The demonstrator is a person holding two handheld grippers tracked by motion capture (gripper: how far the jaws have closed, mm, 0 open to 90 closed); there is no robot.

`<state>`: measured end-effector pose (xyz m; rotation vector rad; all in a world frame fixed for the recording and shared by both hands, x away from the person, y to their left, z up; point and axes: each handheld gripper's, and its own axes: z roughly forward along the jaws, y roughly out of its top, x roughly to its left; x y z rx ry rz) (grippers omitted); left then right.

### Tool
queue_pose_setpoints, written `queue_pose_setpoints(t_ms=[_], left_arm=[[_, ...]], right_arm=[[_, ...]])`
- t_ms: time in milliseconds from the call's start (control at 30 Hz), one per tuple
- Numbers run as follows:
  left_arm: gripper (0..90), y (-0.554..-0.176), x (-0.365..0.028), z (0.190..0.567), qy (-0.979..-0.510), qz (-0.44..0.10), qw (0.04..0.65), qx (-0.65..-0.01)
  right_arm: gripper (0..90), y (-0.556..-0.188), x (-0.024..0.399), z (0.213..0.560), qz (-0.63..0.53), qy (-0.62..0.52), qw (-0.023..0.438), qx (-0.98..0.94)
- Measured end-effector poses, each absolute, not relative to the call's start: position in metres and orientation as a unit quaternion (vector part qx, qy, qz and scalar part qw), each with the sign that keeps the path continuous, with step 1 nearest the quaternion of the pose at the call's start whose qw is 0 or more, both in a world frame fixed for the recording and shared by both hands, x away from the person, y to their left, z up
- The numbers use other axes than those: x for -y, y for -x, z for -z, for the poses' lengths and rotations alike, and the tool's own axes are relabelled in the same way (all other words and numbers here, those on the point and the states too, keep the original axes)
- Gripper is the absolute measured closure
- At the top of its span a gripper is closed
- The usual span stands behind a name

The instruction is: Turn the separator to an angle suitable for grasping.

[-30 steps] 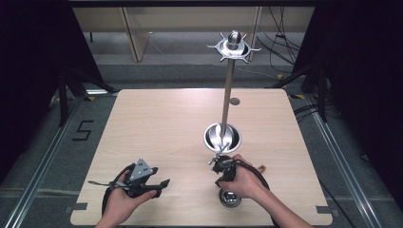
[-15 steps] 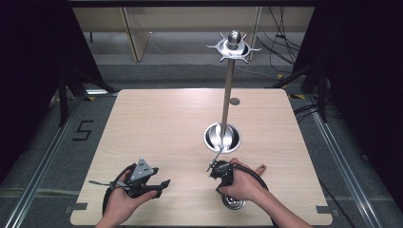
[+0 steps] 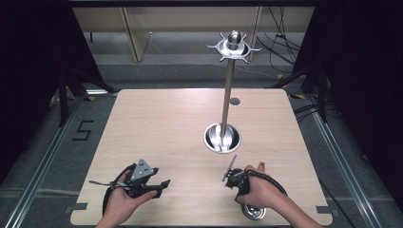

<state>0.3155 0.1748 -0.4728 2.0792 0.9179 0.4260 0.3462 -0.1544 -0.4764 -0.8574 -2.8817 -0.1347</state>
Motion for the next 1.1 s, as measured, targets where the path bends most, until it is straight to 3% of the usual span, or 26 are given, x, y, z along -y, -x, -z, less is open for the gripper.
queue_pose_setpoints(t_ms=[367, 700, 967, 1100], left_arm=[[37.4, -0.317, -0.174, 0.474, -0.828, -0.169, 0.404, -0.352], [37.4, -0.317, -0.174, 0.474, -0.83, -0.171, 0.401, -0.349], [37.4, -0.318, -0.174, 0.473, -0.83, -0.169, 0.401, -0.349], [37.4, -0.318, -0.172, 0.474, -0.825, -0.167, 0.408, -0.354]], right_arm=[[90.0, -0.343, 0.212, 0.475, 0.037, 0.304, 0.027, 0.952], [90.0, -0.339, 0.234, 0.472, 0.053, 0.347, 0.038, 0.936], [79.2, -0.345, 0.246, 0.451, 0.122, 0.417, 0.018, 0.9], [69.4, -0.357, 0.261, 0.435, 0.16, 0.508, -0.032, 0.846]])
